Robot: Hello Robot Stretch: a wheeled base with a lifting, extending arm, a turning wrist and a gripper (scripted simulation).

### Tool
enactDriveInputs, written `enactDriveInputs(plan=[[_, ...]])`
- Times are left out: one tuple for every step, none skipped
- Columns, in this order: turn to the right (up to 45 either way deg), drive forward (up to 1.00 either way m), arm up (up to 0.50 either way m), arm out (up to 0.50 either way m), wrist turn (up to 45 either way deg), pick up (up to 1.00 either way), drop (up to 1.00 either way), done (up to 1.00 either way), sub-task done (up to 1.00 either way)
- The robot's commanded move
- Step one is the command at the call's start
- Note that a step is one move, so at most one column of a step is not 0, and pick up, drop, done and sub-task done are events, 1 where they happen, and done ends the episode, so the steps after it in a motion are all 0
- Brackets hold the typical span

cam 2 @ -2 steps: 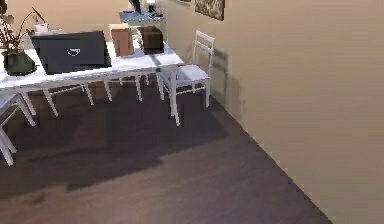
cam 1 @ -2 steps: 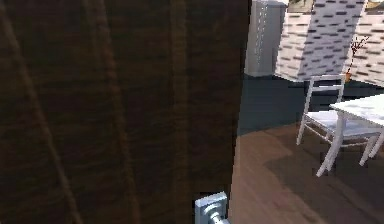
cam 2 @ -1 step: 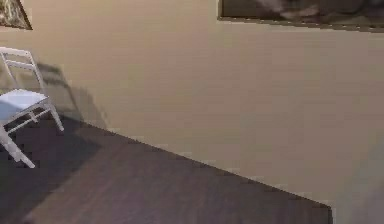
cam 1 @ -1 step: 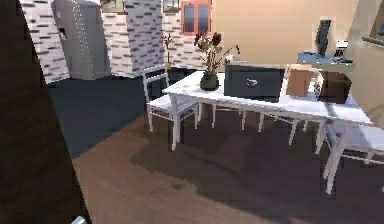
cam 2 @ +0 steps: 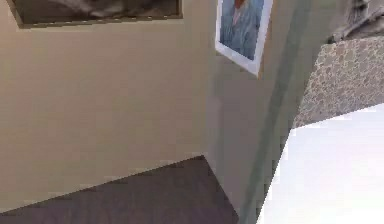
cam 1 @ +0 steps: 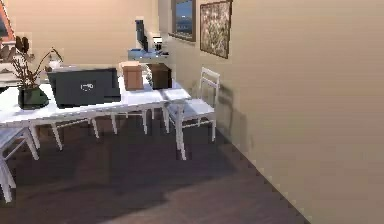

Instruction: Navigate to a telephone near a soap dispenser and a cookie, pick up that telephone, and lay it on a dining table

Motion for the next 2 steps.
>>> enactDriveInputs(plan=[[45.0,0.0,0.0,0.0,0.0,0.0,0.0,0.0,0.0],[0.0,0.2,0.0,0.0,0.0,0.0,0.0,0.0,0.0]])
